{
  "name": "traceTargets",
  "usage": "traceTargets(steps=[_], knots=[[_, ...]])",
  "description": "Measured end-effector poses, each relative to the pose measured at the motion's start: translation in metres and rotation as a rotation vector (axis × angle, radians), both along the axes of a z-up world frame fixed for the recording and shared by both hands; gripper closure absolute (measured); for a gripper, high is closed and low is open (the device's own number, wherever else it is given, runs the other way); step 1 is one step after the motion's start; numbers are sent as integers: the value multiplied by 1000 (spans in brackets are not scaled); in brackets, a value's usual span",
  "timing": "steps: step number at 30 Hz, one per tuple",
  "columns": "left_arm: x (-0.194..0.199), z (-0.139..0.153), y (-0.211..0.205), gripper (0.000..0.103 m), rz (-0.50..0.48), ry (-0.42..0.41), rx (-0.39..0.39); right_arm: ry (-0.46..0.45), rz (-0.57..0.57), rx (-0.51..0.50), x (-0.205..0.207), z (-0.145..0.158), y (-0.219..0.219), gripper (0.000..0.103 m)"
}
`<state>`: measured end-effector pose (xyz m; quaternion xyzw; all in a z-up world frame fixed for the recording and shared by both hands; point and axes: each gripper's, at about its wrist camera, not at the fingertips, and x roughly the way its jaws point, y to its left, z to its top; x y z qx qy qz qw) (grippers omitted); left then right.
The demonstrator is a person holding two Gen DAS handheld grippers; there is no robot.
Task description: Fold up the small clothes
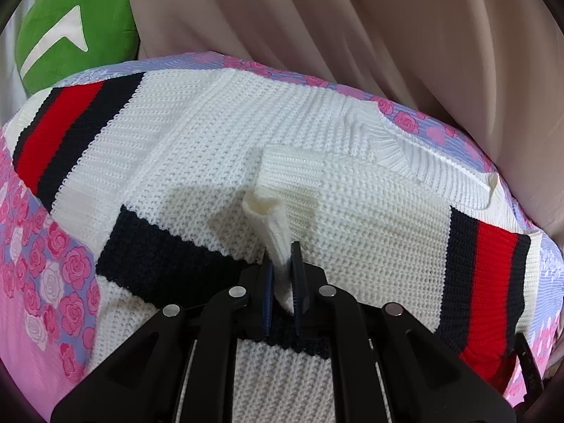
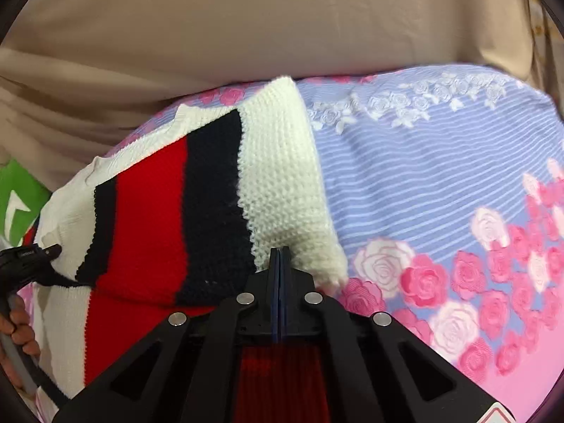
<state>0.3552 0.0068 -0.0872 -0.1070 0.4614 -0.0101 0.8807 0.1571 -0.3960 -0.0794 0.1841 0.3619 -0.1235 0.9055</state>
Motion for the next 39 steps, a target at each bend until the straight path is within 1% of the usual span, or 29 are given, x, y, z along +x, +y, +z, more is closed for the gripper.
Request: traceTargets(steps=[2,3,4,5,7,8,9,12,13,15,16,18,21,23,24,25,26,27,28,30,32,33,36,37,39], knots=[[-7,7,14,87,21,-10,-47,-44,2,6,-15,19,10,98],[-11,12,24,80,43,-16,-73,-66,15,0,-26,30,20,96],[-18,20,41,69,86,-33,-96,-75,31,0,-33,34,29,94],[-23,26,59,63,126,-44,-101,-79,51,10,-41,38,41,93],[-31,35,99,46,214,-70,-106,-66,124,30,-57,42,66,93],[-34,38,122,43,261,-77,-106,-52,161,23,-62,44,80,93],[-34,41,155,39,324,-78,-105,-42,197,16,-68,44,95,93],[-29,39,227,38,439,-79,-111,-7,296,13,-83,41,136,91],[-23,36,259,38,488,-77,-95,8,317,18,-87,39,147,90],[-12,29,303,38,548,-53,-80,41,344,26,-89,34,166,86],[-4,23,332,38,590,-52,-91,58,351,29,-89,34,177,85],[5,17,360,38,625,-45,-99,86,365,32,-90,30,194,84],[25,3,392,38,635,-18,-119,112,379,32,-92,26,216,82],[35,-8,406,40,630,-1,-171,122,383,19,-92,24,229,79],[37,-10,408,45,630,-1,-187,125,384,14,-92,24,235,78],[40,-10,410,59,615,-13,-203,128,383,11,-93,23,239,77],[44,-8,409,69,591,-22,-214,132,380,11,-93,23,242,76],[46,-6,407,85,579,-21,-212,134,378,15,-94,22,245,75],[48,1,400,96,557,-37,-204,137,374,17,-94,22,247,75],[46,23,381,97,513,-90,-173,136,364,22,-95,22,250,75],[44,62,348,97,432,-178,-118,130,356,28,-96,23,250,75],[42,77,336,97,402,-206,-110,125,351,33,-97,23,250,75],[32,140,252,98,219,-317,-115,108,339,46,-100,27,246,75],[26,155,221,98,157,-343,-123,101,334,51,-101,28,243,75],[17,172,169,98,52,-368,-151,82,317,60,-105,31,235,75]])
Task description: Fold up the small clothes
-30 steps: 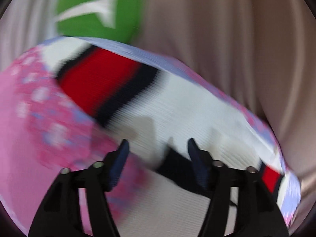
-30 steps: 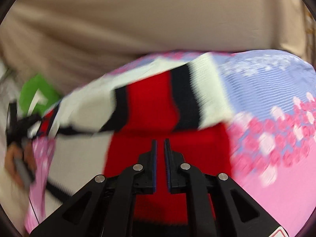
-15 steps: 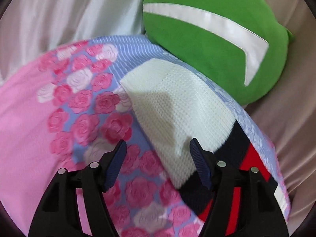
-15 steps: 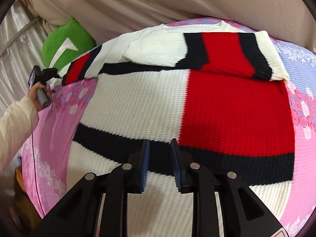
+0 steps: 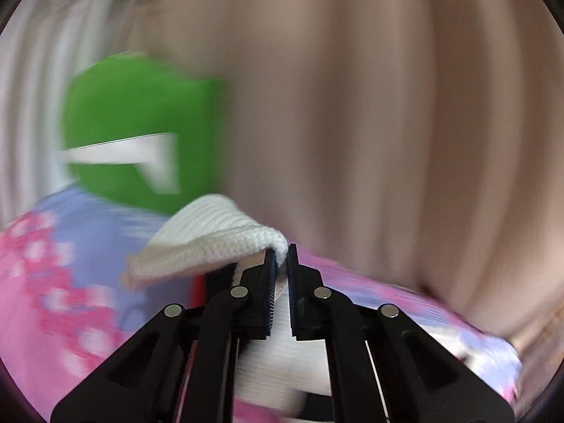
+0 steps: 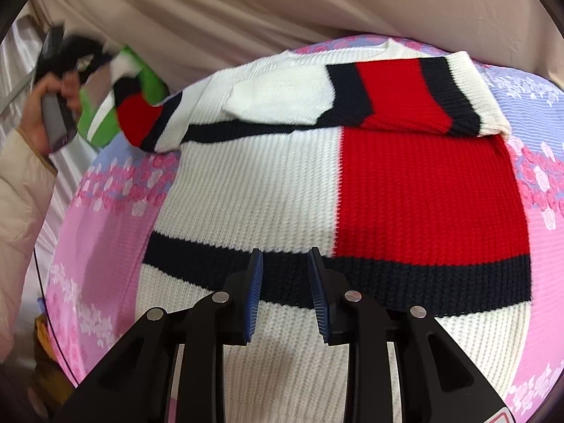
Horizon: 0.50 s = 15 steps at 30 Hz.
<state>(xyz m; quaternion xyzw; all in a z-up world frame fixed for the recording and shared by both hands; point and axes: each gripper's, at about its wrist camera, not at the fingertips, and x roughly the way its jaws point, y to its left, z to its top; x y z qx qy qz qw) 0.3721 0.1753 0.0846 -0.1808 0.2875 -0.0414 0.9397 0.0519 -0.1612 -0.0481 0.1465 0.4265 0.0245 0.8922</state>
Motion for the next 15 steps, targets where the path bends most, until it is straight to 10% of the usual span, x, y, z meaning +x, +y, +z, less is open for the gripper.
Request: traceTargets(steps=[5,9,15], knots=[[-22,-9,-176,97,-312,44,4,-13,-72,10,-16,-2,-37,72],[-40,-88,-288,73,-409,209,111,5,-158,10,-32,-16,-85,70],[-70,-125,-275,52,-355,299,65,-41,-243,-26,-31,-8,-137,63]])
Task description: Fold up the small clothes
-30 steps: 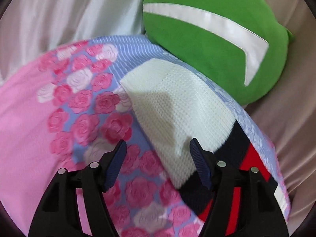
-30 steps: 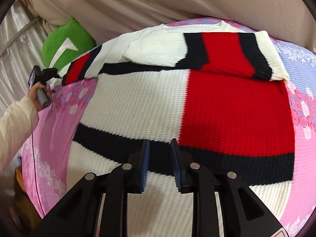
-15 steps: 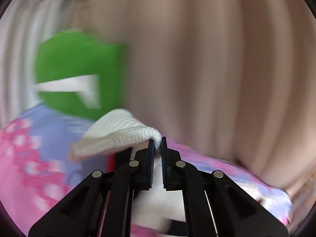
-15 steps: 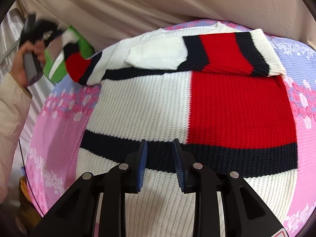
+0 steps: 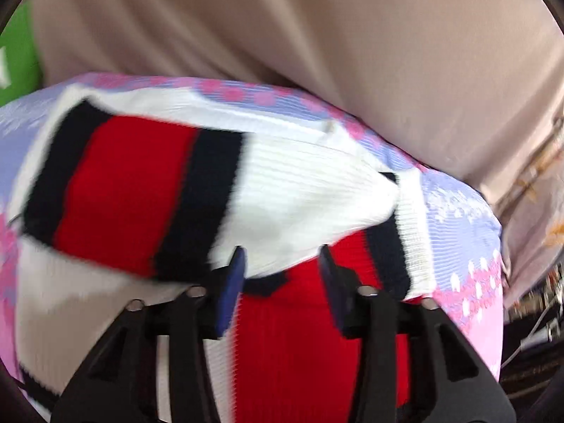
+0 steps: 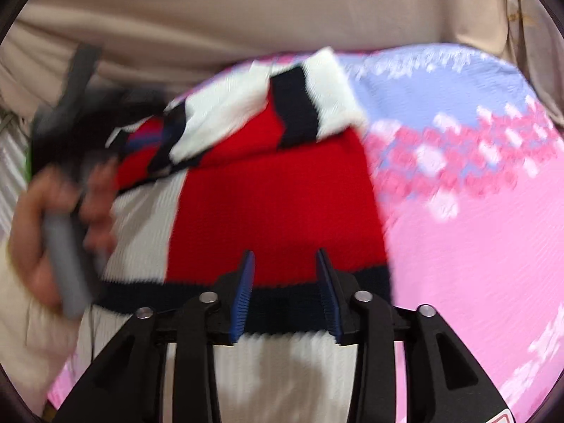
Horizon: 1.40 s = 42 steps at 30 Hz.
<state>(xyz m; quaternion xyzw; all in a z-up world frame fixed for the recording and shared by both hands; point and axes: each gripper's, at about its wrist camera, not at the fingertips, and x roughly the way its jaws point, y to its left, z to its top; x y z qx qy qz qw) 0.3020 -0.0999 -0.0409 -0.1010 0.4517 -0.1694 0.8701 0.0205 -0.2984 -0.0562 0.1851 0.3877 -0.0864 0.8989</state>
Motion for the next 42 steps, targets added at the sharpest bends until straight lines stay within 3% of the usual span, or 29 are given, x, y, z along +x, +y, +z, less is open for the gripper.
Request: traceTargets(steps=[3,5,6,10,16,19,20,21,23,25,28,30,31,32,34,35,38,39,40,42], knots=[[-2,6,55,48,130,-2,3,-44,25,8,27,11,-9,55],[3,11,98,39,252,11,-8,-74,52,45,54,16,-13,48],[5,9,122,34,304,21,-27,-86,62,70,69,17,-14,46],[21,-5,195,34,467,99,-140,-91,64,167,134,5,-21,42],[34,-28,227,34,509,170,-238,-43,50,304,194,-24,-17,43],[38,-37,226,34,503,197,-284,-55,33,369,205,-31,-11,45],[42,-42,226,35,503,205,-303,-65,28,376,208,-31,-10,52],[46,-45,226,36,509,215,-318,-73,23,381,211,-30,-9,57],[46,-46,219,45,517,223,-312,-82,22,394,221,-26,-8,88],[49,-43,219,67,532,224,-296,-134,29,391,222,-9,-7,91],[41,-25,222,80,538,159,-315,-327,44,268,195,50,-1,92],[34,-13,218,87,526,93,-278,-432,41,186,172,76,0,92],[32,-10,213,87,520,78,-229,-413,25,134,172,71,-1,92],[33,-14,208,87,512,91,-193,-330,10,88,181,55,-4,92],[32,-27,206,88,513,167,-218,-71,-28,101,210,0,-18,92],[27,-28,208,88,514,183,-252,-33,-50,131,210,-14,-24,92],[12,-18,201,75,481,170,-310,-75,-45,203,200,-15,-31,89],[10,-17,200,59,477,176,-315,-80,-42,209,198,-15,-32,86],[7,-19,196,51,475,193,-329,-79,-41,215,197,-15,-34,82],[11,-28,189,51,455,226,-348,-88,-35,253,194,-17,-36,78]])
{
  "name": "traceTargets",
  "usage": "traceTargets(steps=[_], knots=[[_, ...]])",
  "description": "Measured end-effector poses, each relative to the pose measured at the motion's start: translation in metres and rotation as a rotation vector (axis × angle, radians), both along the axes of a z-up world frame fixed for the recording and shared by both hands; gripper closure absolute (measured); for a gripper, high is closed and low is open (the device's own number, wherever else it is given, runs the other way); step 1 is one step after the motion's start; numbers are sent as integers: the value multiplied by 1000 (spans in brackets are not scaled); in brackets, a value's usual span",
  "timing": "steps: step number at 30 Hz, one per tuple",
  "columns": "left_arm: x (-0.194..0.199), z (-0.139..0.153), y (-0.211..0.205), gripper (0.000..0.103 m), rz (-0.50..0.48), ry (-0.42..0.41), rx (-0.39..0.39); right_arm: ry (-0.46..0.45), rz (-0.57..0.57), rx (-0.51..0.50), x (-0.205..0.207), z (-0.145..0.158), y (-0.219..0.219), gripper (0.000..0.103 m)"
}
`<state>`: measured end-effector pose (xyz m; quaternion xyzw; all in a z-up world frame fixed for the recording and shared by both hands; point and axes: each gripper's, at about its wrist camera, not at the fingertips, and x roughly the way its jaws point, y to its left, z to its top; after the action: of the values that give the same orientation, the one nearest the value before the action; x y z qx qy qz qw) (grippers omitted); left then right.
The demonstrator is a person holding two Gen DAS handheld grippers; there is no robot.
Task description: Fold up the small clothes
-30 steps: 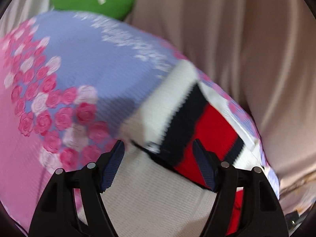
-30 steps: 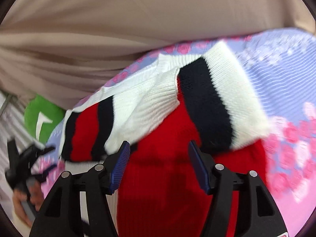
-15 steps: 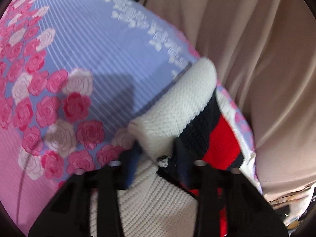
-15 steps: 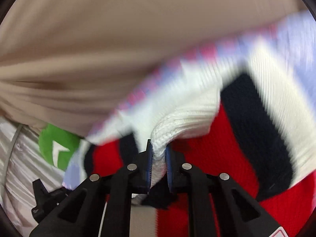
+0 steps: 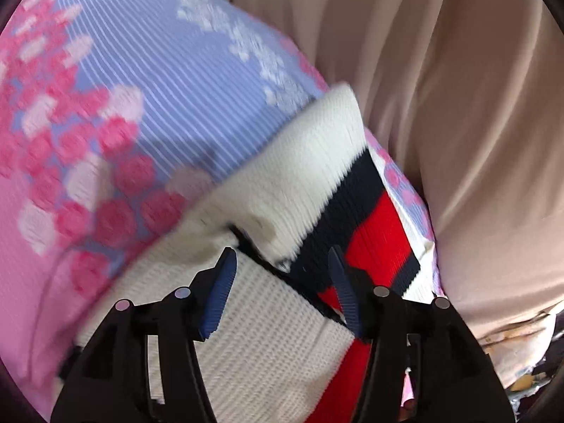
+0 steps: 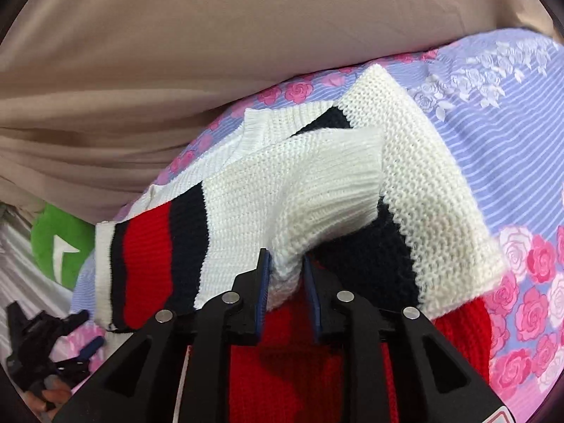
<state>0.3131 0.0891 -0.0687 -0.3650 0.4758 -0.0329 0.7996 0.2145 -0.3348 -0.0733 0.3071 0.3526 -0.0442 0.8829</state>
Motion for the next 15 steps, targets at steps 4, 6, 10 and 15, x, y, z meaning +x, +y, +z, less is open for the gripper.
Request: traceTargets(steps=[4,6,10,15], knots=[[15,-22,0,71,27,46,-21,3,5,119,6,-14,-9,64],[20,-18,5,86,37,28,3,9,3,139,9,-17,-16,71],[22,8,19,92,63,-57,106,-185,18,70,-5,38,-9,90],[30,-14,21,93,64,-13,214,26,86,-133,19,7,15,91]])
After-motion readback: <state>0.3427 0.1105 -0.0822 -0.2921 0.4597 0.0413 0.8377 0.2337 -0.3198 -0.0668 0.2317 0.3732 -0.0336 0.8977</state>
